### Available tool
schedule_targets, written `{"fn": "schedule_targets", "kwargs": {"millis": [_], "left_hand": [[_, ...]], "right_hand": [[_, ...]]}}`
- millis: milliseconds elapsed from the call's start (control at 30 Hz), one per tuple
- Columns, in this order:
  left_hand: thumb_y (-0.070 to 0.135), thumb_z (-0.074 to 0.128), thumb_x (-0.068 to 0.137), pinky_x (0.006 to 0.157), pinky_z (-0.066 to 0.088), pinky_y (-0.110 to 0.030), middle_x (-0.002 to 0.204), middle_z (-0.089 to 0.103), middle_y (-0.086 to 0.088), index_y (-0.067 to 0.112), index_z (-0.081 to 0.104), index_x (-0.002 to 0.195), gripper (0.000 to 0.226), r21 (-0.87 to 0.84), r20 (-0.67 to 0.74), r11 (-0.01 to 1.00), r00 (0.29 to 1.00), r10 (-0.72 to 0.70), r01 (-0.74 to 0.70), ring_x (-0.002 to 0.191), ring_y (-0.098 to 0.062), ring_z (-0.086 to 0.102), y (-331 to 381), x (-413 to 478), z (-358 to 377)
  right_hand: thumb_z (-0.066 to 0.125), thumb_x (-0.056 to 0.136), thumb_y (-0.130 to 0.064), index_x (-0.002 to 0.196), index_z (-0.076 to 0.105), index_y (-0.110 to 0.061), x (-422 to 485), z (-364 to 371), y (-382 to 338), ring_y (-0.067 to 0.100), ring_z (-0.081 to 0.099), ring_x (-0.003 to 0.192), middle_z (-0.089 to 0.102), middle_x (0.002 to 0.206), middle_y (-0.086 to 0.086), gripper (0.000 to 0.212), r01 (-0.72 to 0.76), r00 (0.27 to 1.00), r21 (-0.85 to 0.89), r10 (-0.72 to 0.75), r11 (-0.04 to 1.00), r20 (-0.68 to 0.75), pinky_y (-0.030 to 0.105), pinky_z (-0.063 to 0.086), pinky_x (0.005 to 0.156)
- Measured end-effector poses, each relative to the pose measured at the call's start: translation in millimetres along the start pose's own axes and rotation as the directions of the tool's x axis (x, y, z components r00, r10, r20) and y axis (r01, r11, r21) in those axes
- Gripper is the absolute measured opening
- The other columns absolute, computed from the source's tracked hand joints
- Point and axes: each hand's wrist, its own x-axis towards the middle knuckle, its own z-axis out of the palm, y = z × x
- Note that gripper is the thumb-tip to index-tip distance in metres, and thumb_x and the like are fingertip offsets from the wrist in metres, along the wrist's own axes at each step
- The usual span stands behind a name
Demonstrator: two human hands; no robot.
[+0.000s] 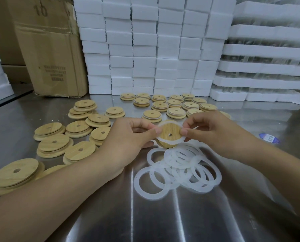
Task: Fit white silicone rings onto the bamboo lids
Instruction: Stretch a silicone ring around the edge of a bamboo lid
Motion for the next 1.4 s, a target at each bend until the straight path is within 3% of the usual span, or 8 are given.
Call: {"fn": "schedule_targets", "kwargs": {"millis": [100,333,400,567,867,1067,1200,1400], "left_hand": [[0.027,0.088,0.083,0.083,0.066,-0.027,0.091,0.083,-0.005,0.012,0.085,0.093,0.019,0.104,0.013,0.994,1.0,0.016,-0.018,0.092,-0.021,0.081,0,2,-6],[0.035,0.091,0.08,0.092,0.065,-0.04,0.08,0.082,0.0,0.026,0.087,0.083,0.011,0.304,0.047,0.952,0.999,0.022,-0.036,0.083,-0.02,0.08,6,1,-13],[0.035,0.091,0.08,0.089,0.065,-0.035,0.079,0.082,0.003,0.025,0.087,0.082,0.011,0.328,0.049,0.944,0.998,0.031,-0.046,0.08,-0.015,0.08,7,1,-13],[0.036,0.091,0.081,0.074,0.057,-0.022,0.076,0.081,0.009,0.026,0.086,0.082,0.012,0.372,0.049,0.923,0.995,0.083,-0.096,0.073,-0.004,0.076,5,0,-12],[0.042,0.088,0.084,0.064,0.048,-0.006,0.078,0.08,0.014,0.028,0.086,0.079,0.015,0.42,0.104,0.899,0.991,0.083,-0.119,0.076,0.0,0.075,4,-2,-12],[0.037,0.089,0.084,0.071,0.045,-0.004,0.083,0.08,0.015,0.027,0.085,0.076,0.014,0.479,0.149,0.865,0.985,0.085,-0.147,0.084,0.003,0.073,7,-2,-12],[0.036,0.092,0.079,0.089,0.048,-0.018,0.097,0.079,0.017,0.029,0.085,0.073,0.012,0.514,0.169,0.844,0.983,0.076,-0.154,0.095,0.005,0.069,9,-1,-13],[0.035,0.095,0.077,0.093,0.049,-0.02,0.094,0.077,0.019,0.031,0.085,0.069,0.013,0.533,0.163,0.83,0.983,0.09,-0.164,0.097,0.004,0.068,7,-1,-10]], "right_hand": [[0.075,0.095,-0.031,0.091,0.078,-0.017,1,0,1,0.007,0.077,0.086,0.08,0.089,-0.005,0.014,0.007,1.0,0.027,-0.007,1.0,0.005,0.037,0.06,0.089],[0.073,0.098,-0.026,0.09,0.075,-0.015,2,4,2,0.011,0.078,0.086,0.08,0.089,-0.003,0.014,0.02,1.0,0.036,-0.02,0.999,0.012,0.047,0.06,0.096],[0.073,0.099,-0.026,0.09,0.074,-0.014,2,3,2,0.012,0.079,0.087,0.08,0.088,-0.002,0.015,0.02,1.0,0.04,-0.021,0.999,0.016,0.046,0.06,0.094],[0.072,0.099,-0.024,0.091,0.074,-0.013,2,2,4,0.008,0.078,0.083,0.08,0.085,-0.003,0.014,0.022,0.999,0.057,-0.024,0.998,0.034,0.017,0.052,0.074],[0.075,0.097,-0.021,0.09,0.076,-0.012,3,1,7,0.014,0.078,0.085,0.081,0.084,0.001,0.012,-0.002,1.0,0.101,-0.001,0.995,0.03,0.026,0.059,0.077],[0.074,0.097,-0.015,0.092,0.074,-0.006,3,2,6,0.015,0.078,0.084,0.081,0.084,0.005,0.011,0.001,0.999,0.135,-0.007,0.991,0.039,0.021,0.059,0.076],[0.075,0.096,-0.014,0.092,0.074,-0.006,2,2,5,0.012,0.077,0.081,0.08,0.084,0.005,0.01,0.017,0.999,0.134,-0.022,0.991,0.034,0.02,0.058,0.077],[0.074,0.098,-0.016,0.091,0.074,-0.008,2,3,4,0.017,0.078,0.084,0.08,0.085,0.005,0.01,0.018,0.999,0.097,-0.02,0.995,0.025,0.033,0.062,0.086]]}}
